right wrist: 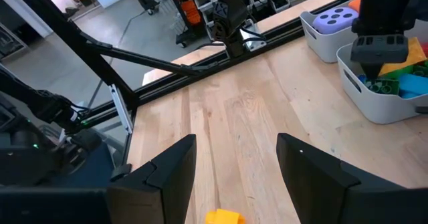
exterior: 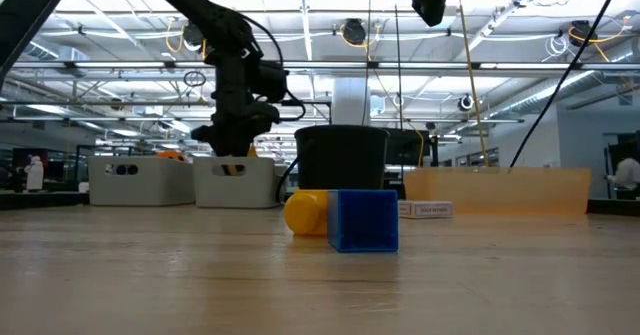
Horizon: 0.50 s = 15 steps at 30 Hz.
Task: Pick & Place Toys
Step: Put the yellow game piece into the right gray bin, then put the red deck of cards into the orange bin
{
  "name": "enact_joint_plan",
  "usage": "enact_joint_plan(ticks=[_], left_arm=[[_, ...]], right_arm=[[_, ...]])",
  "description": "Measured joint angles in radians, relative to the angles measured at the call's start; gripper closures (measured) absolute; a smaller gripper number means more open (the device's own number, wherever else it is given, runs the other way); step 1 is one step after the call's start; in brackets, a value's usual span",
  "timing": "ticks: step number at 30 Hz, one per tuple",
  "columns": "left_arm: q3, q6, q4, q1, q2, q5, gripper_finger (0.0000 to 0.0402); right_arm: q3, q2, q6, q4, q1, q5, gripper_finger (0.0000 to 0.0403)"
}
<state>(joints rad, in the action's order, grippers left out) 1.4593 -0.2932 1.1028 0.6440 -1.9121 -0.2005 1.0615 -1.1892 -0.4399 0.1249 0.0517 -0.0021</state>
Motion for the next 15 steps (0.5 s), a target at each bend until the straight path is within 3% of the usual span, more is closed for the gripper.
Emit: enact_joint_plan(ticks=[8,15], left_arm=[[0.0,0.003,-0.007,0.008,0.0,0.001,0.0188],[0.0,0.013,0.001,0.027,0.027,-0.049,0.0166]], right_arm=[[0.0,0.0,0.007,0.0,0.0,0.0,0.0202],[0.0,0.0,0.015,0.001,0.0,0.0,0.0202]])
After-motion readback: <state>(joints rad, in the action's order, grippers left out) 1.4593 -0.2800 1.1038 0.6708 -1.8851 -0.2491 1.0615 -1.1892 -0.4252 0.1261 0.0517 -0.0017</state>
